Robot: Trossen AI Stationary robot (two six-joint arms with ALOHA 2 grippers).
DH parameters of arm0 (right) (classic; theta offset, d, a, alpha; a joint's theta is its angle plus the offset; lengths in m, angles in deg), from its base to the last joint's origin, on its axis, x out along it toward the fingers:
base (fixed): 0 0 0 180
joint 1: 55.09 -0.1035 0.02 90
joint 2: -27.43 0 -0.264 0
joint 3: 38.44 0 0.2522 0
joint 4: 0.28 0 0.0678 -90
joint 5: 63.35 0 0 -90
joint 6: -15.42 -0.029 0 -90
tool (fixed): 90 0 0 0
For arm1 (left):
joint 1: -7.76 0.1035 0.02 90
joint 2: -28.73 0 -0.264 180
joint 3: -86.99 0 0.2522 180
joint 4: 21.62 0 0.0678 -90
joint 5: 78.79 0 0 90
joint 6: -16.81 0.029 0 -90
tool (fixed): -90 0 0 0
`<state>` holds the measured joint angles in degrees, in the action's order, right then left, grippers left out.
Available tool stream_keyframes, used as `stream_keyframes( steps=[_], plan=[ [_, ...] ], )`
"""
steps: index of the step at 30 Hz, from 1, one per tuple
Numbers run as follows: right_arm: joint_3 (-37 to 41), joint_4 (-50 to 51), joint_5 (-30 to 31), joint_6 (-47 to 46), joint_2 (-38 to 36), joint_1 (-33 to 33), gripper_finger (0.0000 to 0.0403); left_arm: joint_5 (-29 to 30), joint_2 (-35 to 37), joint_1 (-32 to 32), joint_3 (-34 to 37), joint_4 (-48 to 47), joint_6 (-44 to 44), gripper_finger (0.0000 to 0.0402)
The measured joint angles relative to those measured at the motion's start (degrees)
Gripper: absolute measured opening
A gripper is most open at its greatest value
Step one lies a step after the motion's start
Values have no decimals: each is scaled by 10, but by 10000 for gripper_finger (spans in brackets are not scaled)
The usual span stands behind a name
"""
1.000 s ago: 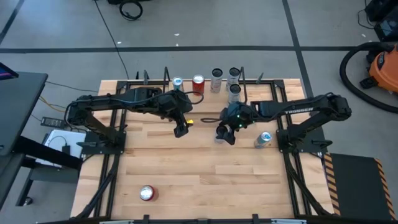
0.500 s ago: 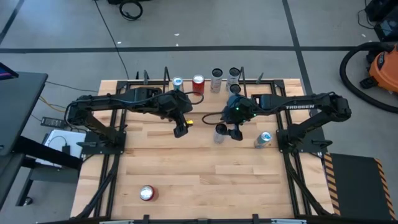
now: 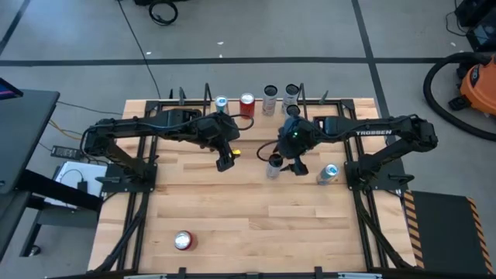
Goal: Place canned beverage on shelf
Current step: Put the white-pink soda can on the shelf aligned with the other white-pink soda can
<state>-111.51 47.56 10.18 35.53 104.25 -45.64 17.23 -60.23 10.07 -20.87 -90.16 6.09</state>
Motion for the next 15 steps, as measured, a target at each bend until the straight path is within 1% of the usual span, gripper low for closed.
stream_keyframes(
  steps=[4,10,15],
  plan=[
    [0,-1,-20,20,0,1,373,0,0,0,0,0,-2,316],
    [0,-15,-25,39,16,1,373,0,0,0,0,1,-6,316],
    [0,-18,5,38,38,-4,373,0,0,0,0,1,-6,316]
  ],
)
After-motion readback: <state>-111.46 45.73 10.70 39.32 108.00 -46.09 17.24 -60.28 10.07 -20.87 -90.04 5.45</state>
